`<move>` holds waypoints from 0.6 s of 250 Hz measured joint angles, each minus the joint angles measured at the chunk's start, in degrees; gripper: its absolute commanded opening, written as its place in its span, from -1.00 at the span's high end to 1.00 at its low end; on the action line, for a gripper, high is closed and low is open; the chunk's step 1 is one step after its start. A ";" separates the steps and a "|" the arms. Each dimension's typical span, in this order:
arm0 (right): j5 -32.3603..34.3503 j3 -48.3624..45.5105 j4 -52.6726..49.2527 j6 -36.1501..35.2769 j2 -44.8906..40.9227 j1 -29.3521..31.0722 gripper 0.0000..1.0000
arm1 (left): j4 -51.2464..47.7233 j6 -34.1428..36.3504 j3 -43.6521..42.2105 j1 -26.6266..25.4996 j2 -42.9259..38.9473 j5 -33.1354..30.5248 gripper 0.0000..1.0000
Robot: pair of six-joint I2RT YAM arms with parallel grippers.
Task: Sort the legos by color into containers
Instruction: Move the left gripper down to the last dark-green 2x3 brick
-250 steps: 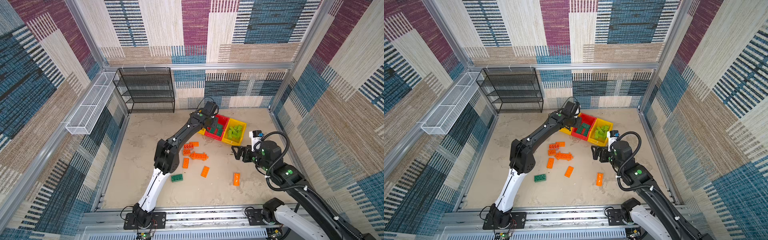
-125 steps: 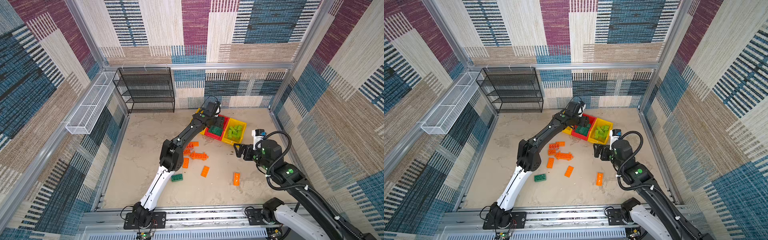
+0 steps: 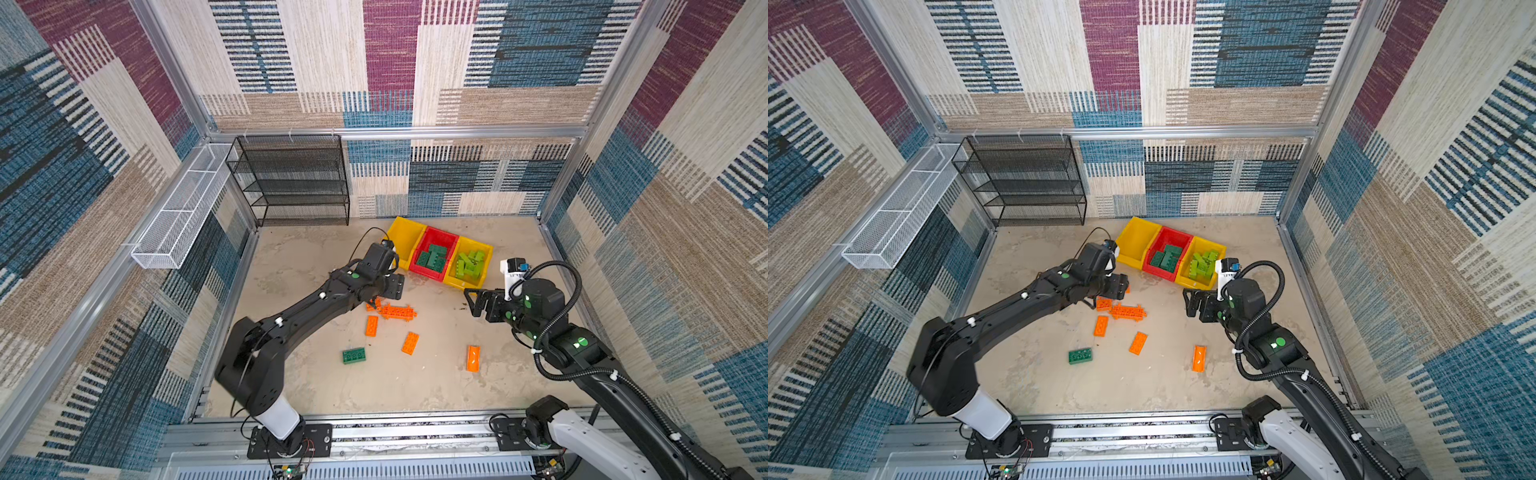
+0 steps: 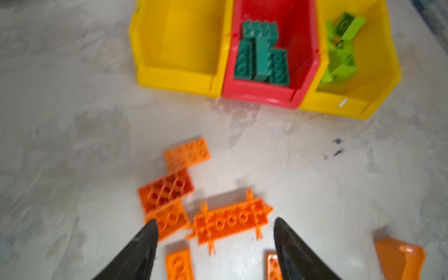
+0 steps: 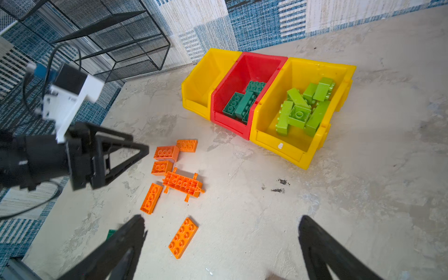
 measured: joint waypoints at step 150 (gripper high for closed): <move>-4.33 -2.12 -0.90 -1.64 -2.47 0.15 -0.99 | -13.38 -25.31 -28.39 -6.84 -24.35 -6.40 -0.79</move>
